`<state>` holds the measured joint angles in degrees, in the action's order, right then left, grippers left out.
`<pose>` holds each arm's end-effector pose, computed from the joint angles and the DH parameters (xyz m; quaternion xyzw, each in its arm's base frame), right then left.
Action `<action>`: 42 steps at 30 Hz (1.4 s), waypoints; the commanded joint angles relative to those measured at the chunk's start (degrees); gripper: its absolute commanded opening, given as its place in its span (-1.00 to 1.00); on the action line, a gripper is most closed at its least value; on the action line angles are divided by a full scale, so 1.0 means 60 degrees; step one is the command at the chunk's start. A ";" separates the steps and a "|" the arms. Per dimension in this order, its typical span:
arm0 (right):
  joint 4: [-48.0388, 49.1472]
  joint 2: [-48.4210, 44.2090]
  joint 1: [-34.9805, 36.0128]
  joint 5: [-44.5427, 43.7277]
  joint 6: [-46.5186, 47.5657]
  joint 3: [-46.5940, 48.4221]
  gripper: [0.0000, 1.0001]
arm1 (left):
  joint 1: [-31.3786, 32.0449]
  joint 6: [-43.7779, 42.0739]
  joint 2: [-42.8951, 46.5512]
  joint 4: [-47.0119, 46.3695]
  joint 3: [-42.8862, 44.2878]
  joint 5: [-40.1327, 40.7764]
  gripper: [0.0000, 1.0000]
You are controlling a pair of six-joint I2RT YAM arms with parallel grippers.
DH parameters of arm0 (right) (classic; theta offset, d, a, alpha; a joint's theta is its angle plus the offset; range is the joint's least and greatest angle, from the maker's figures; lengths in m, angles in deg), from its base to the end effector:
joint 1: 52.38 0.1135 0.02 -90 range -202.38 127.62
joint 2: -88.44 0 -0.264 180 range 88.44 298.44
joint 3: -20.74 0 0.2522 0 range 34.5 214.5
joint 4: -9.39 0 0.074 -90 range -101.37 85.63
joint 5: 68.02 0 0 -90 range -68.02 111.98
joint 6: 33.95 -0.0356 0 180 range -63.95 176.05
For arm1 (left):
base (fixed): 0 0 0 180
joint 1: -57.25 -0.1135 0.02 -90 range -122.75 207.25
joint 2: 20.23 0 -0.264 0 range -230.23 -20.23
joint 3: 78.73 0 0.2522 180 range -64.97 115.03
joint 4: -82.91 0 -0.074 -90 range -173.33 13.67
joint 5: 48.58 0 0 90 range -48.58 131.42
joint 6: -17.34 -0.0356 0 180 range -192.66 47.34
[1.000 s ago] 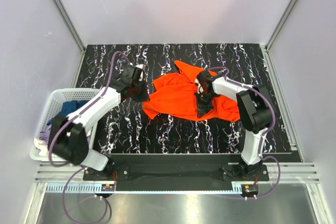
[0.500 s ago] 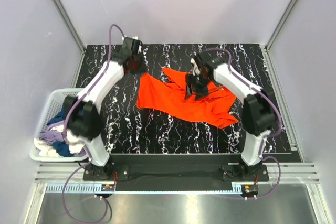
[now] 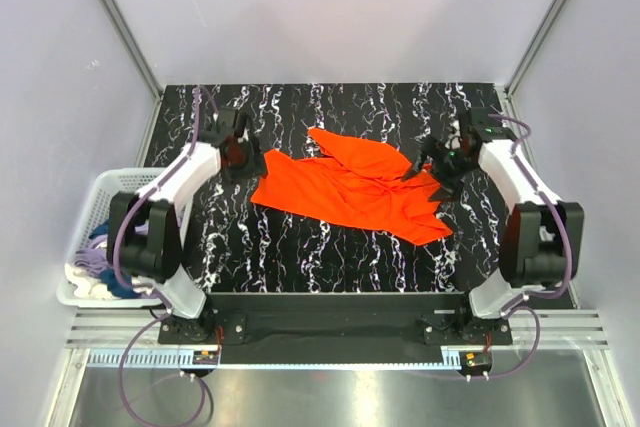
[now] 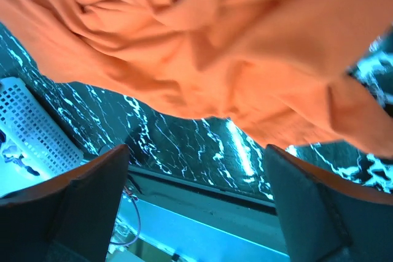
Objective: Fold and stack the t-shirts
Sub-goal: Flatten the tshirt out
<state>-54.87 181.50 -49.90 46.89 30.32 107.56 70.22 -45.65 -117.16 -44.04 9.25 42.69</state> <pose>0.3193 0.0288 0.2495 0.1581 0.9500 0.2464 0.1086 0.3436 -0.0783 0.2396 -0.1212 0.9626 -0.0726 0.2310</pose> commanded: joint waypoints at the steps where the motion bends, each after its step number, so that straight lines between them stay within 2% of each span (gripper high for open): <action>1: 0.0771 -0.1253 0.0172 0.0364 -0.0384 -0.0660 0.87 | 0.0035 0.0260 0.1021 -0.1023 -0.1628 -0.0696 0.36; 3: 0.0595 -0.1664 0.0143 -0.0077 -0.0368 -0.0837 0.73 | 0.0021 0.0289 0.1008 -0.1230 -0.2214 -0.0638 0.29; 4: 0.0551 -0.1812 0.0100 -0.0340 -0.0412 -0.1099 0.49 | -0.0023 0.0333 0.0906 -0.1463 -0.2290 -0.0696 0.26; 5: 0.0594 -0.1987 0.0099 -0.0429 -0.0427 -0.1261 0.44 | -0.0038 0.0377 0.0731 -0.1494 -0.2291 -0.0740 0.21; 7: 0.0712 -0.2500 0.0041 -0.0881 -0.0661 -0.1672 0.43 | -0.0126 0.0610 0.0160 -0.1480 -0.2131 -0.0712 0.06; 8: 0.0726 -0.2632 0.0012 -0.0986 -0.0691 -0.1746 0.43 | -0.0155 0.0757 0.0028 -0.1436 -0.2086 -0.0581 -0.08; 9: 0.0654 -0.2822 -0.0032 -0.1088 -0.0691 -0.1833 0.43 | -0.0271 0.1034 -0.0090 -0.1421 -0.2086 -0.0449 -0.10; 19: 0.0580 -0.3219 -0.0179 -0.1266 -0.0325 -0.2346 0.39 | -0.0814 0.1651 -0.0267 -0.2168 -0.2129 -0.0374 -0.03; 24: 0.0785 -0.3015 -0.0194 -0.1002 -0.0383 -0.2318 0.34 | -0.0873 0.1842 -0.0062 -0.2634 -0.2640 -0.0754 -0.11; 31: 0.0814 -0.2809 -0.0194 -0.1016 -0.0340 -0.2274 0.32 | -0.0873 0.2208 -0.0969 -0.2827 -0.2350 -0.1370 -0.06; 35: 0.0610 -0.2722 -0.0208 -0.1235 -0.0252 -0.2245 0.29 | -0.0873 0.2266 -0.1043 -0.2739 -0.2306 -0.1165 -0.26; 36: 0.0508 -0.2678 -0.0194 -0.1294 -0.0165 -0.2215 0.25 | -0.0887 0.2281 -0.1058 -0.2681 -0.2291 -0.1093 -0.48; 39: 0.0375 -0.2575 -0.0208 -0.1397 -0.0018 -0.2157 0.20 | -0.0917 0.2354 -0.1087 -0.2593 -0.2218 -0.0975 -0.84; 42: 0.0331 -0.2619 -0.0223 -0.1412 0.0056 -0.2186 0.19 | -0.0917 0.2428 -0.0941 -0.2608 -0.2232 -0.0771 -1.00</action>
<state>-52.31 166.13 -50.95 39.70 29.07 92.94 65.04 -31.55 -122.23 -60.32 -4.65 35.85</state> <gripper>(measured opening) 0.600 0.019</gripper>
